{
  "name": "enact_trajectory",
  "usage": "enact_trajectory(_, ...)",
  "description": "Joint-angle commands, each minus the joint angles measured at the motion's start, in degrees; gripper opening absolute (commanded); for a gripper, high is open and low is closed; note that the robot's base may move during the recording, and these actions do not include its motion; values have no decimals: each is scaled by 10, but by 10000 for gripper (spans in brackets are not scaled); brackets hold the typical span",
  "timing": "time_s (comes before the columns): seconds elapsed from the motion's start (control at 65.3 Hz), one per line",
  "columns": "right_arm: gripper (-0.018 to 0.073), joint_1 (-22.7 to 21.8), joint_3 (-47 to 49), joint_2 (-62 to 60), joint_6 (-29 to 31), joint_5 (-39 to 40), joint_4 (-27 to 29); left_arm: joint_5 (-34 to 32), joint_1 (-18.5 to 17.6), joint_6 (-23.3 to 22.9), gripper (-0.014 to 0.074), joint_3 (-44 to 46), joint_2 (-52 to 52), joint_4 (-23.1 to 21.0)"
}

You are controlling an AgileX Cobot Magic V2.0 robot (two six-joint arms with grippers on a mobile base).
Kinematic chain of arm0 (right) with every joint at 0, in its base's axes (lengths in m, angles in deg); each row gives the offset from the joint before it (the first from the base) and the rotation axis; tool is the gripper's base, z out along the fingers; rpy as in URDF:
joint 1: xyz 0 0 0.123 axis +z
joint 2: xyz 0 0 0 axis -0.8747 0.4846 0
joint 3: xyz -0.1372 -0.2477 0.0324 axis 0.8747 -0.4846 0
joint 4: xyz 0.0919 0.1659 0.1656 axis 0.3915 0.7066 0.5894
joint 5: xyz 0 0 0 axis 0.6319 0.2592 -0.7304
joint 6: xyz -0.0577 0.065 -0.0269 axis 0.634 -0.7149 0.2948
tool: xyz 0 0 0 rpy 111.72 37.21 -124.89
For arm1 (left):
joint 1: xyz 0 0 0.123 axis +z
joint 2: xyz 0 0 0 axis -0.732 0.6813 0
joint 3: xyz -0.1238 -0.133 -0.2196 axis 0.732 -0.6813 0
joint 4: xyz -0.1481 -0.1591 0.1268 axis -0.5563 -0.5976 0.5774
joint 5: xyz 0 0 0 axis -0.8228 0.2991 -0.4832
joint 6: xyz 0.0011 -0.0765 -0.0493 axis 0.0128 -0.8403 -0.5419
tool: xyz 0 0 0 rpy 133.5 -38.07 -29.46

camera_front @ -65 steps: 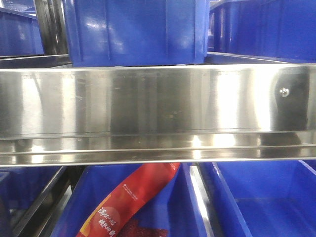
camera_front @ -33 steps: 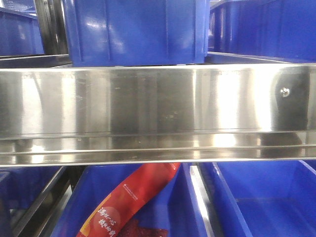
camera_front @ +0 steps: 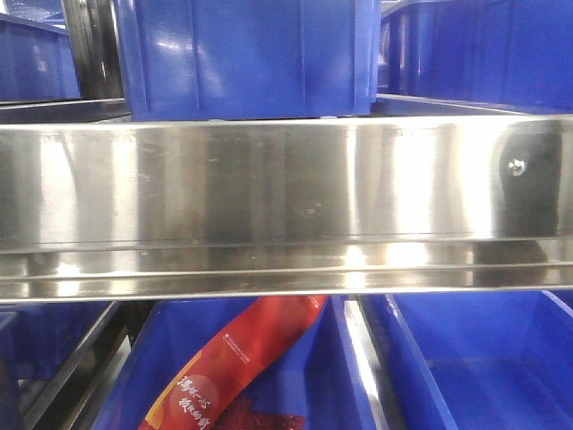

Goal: Fetch blue bin and place on conveyor start
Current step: 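Hold the teal bin with both grippers while the base turns away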

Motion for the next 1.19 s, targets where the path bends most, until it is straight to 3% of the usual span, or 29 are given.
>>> enact_trajectory(0.0,-153,-5,6,-11,16,11,-14,-59,1,9,-111,4,-6,17)
enact_trajectory(0.536,-153,-5,6,-11,16,26,-14,-185,1,9,-111,4,-6,17)
enact_trajectory(1.179,-153,-5,6,-11,16,39,-14,-189,1,9,-111,4,-6,17)
